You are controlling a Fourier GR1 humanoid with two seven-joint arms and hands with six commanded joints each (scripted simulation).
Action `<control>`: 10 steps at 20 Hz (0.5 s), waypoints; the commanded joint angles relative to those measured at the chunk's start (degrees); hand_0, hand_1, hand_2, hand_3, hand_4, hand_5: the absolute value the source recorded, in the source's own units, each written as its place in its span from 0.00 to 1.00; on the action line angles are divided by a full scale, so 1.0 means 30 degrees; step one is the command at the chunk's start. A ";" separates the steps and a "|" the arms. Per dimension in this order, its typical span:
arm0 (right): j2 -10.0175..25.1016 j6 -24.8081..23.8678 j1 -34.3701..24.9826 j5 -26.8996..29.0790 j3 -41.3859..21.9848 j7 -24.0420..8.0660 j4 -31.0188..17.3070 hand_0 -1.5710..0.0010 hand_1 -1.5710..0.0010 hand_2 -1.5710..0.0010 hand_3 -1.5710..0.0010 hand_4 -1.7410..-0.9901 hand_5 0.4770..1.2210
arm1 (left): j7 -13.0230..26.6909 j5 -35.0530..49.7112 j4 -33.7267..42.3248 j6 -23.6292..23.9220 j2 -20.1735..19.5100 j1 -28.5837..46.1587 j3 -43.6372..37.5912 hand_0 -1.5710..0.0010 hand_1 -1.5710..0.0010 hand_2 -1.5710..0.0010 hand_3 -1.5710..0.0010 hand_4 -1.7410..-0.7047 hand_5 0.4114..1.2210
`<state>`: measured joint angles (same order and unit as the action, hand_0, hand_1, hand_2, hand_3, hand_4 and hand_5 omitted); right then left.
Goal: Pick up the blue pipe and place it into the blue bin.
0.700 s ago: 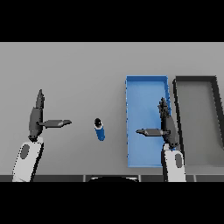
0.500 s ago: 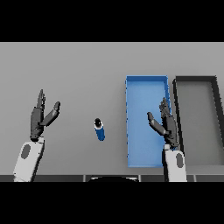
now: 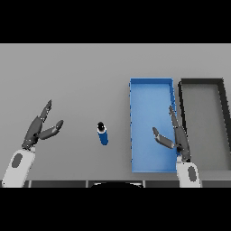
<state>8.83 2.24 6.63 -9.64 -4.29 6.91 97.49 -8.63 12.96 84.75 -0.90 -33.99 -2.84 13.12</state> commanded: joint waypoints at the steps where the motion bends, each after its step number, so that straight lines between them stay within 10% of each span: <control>1: 0.0003 0.0046 0.0066 0.0029 -0.0032 -0.0113 0.0084 1.00 1.00 1.00 1.00 0.73 0.19 | -0.0437 0.0121 0.0147 -0.0507 -0.0189 0.0209 0.0090 1.00 1.00 1.00 1.00 0.75 0.23; 10: 0.0303 0.0152 -0.0577 0.0080 0.0123 -0.0813 -0.0029 1.00 1.00 1.00 1.00 0.75 0.19 | 0.1112 -0.0867 0.3103 -0.3292 -0.0532 0.1187 0.3437 1.00 1.00 1.00 1.00 0.59 0.09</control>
<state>9.75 2.68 4.88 -9.39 -3.91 4.42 97.41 -5.38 10.36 94.07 -10.83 -35.54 0.71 23.47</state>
